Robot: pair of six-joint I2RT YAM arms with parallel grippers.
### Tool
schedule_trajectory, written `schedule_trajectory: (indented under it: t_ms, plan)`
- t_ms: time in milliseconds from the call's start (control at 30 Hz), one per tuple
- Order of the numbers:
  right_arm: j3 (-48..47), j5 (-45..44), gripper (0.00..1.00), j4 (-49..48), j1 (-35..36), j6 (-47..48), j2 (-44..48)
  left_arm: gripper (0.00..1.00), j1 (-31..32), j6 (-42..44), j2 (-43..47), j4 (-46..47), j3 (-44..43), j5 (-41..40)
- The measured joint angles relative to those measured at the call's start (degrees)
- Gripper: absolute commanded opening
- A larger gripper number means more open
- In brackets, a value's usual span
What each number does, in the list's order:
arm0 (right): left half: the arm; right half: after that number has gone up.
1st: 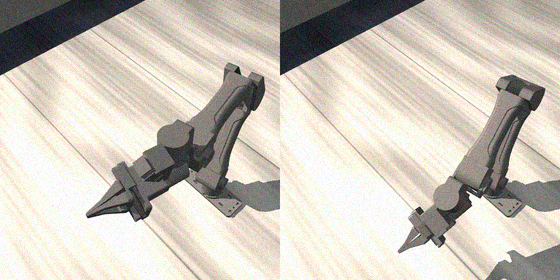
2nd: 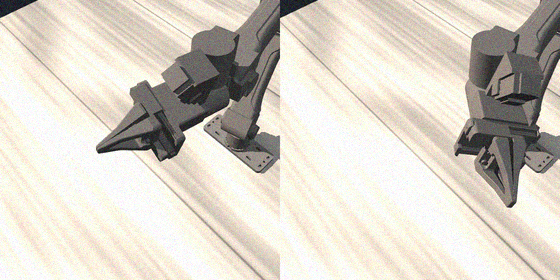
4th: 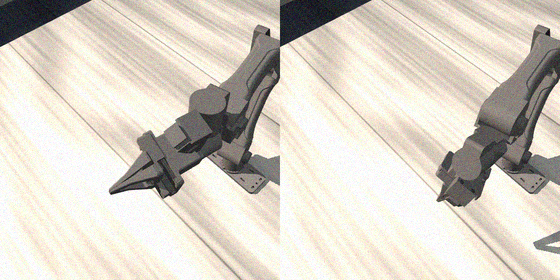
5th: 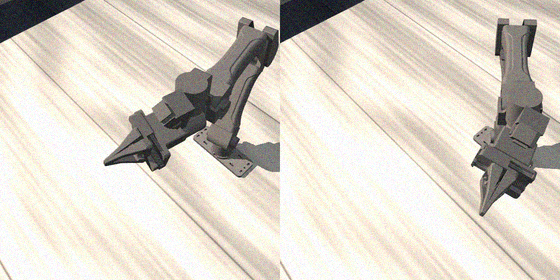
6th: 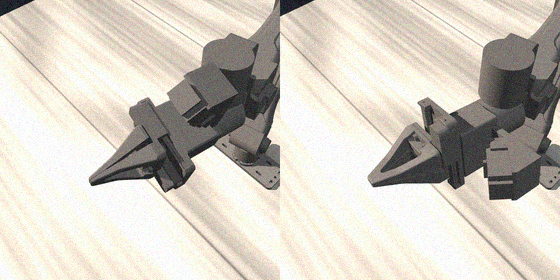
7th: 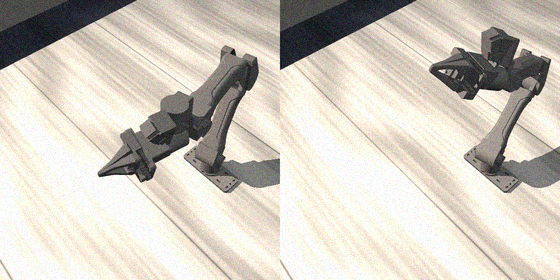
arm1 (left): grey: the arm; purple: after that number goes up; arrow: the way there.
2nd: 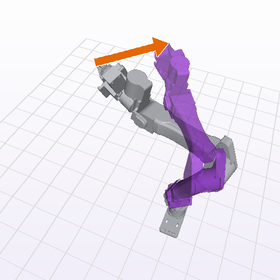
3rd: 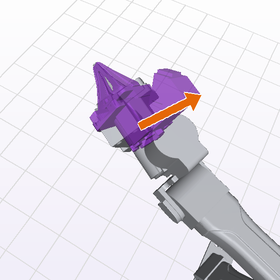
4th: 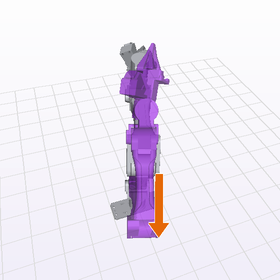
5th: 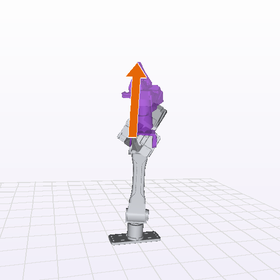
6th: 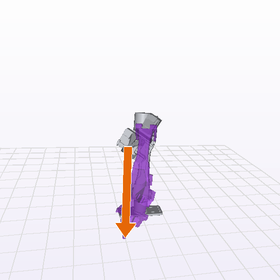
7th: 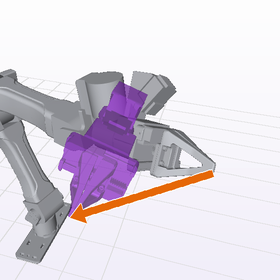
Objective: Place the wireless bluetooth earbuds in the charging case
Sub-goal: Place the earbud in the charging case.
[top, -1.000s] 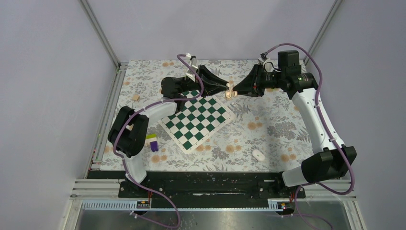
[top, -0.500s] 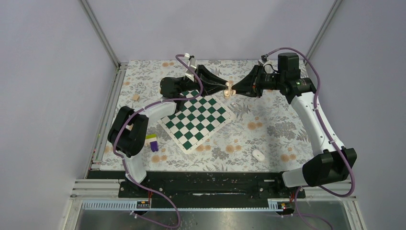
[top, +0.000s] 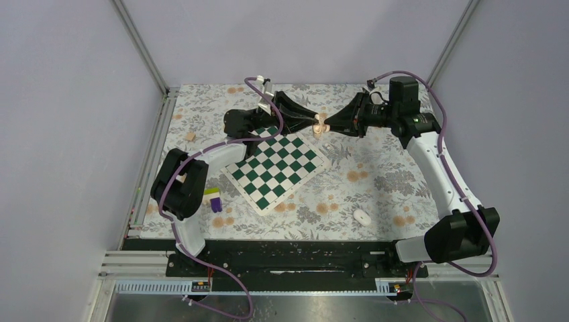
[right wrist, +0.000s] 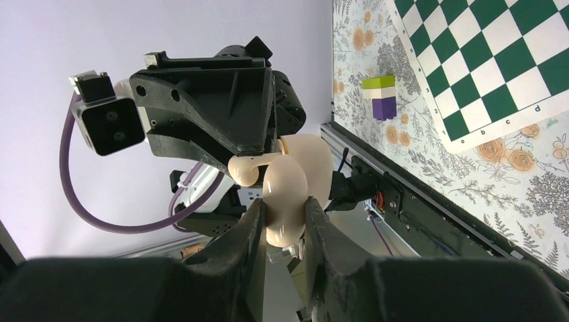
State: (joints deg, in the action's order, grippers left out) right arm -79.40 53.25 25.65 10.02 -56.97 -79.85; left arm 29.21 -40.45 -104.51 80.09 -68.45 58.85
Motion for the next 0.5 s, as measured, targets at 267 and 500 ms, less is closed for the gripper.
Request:
schedule_trajectory:
  t_ms: [267, 500]
  plan:
    - [0.9, 0.0, 0.0, -1.5, 0.0, -0.9, 0.0, 0.0, -0.2, 0.0, 0.0, 0.5, 0.6, -0.6]
    - [1.4, 0.2, 0.0, -3.5, -0.1, -1.8, 0.5, 0.0, -0.5, -0.1, 0.0, 0.4, 0.7, -0.7]
